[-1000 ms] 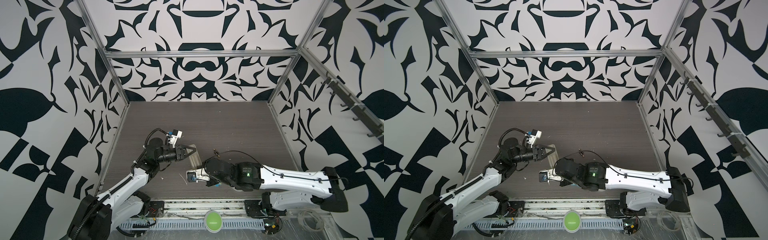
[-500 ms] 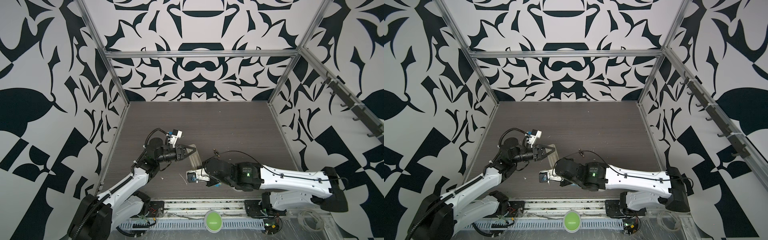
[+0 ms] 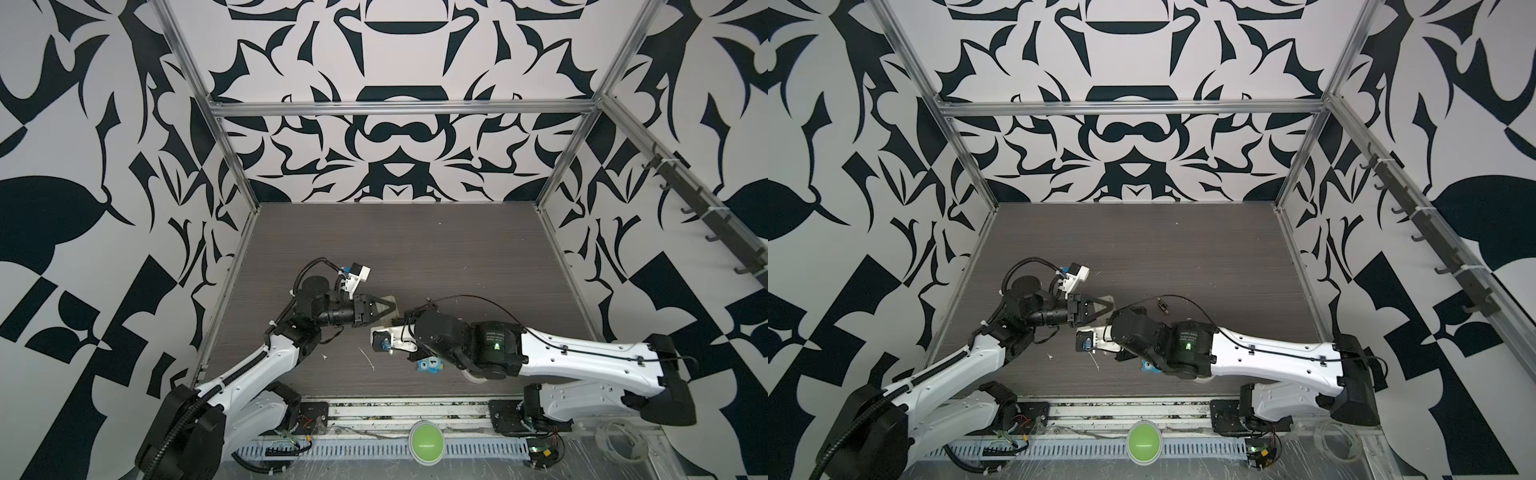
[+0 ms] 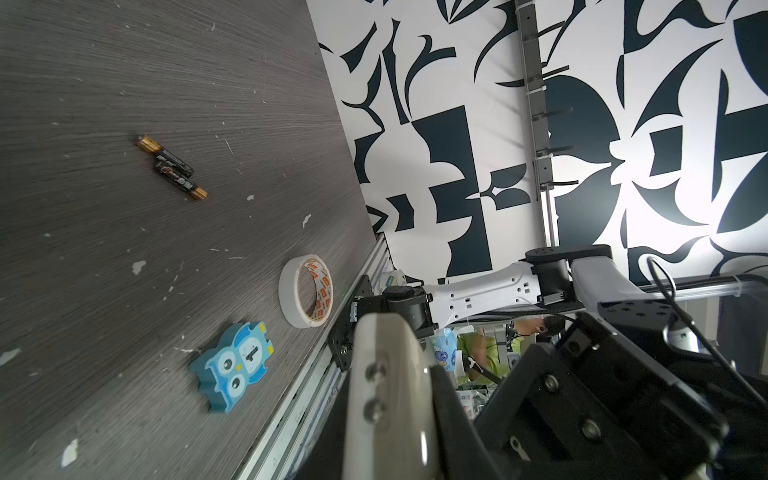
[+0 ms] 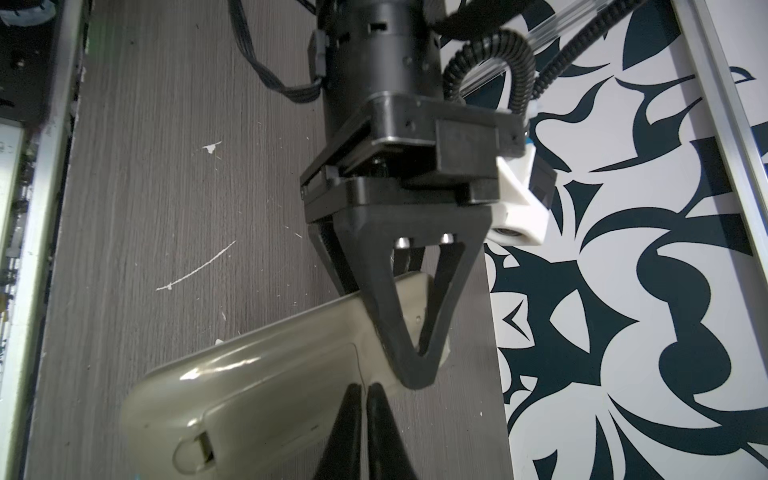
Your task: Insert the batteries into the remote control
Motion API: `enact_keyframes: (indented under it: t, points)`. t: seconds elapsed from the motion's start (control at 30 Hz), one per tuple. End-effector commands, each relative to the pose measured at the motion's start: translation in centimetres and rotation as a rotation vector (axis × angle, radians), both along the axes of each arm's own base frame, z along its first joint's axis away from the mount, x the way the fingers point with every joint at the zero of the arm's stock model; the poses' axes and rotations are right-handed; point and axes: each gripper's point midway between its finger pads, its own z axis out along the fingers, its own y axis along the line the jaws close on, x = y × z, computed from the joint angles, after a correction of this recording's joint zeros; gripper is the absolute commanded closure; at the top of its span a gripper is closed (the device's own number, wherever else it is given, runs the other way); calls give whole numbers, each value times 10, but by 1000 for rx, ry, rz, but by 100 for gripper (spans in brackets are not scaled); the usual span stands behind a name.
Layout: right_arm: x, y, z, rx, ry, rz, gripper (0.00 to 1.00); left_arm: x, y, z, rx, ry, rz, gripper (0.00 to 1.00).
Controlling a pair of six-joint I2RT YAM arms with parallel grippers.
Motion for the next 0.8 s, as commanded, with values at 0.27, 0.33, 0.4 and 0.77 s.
enact_keyframes:
  t: [0.27,0.33,0.4,0.77]
  points:
    - [-42,-1,18,93,214,133,81,-9,0,4,-26,-15,-54,100]
    - [-44,-1,14,83,227,134,80,-10,0,4,-27,-16,-56,100]
    - [-46,0,13,83,237,143,78,-11,0,4,-29,-18,-60,100]
    - [-43,2,4,54,228,134,58,-14,1,4,-32,-18,-67,100]
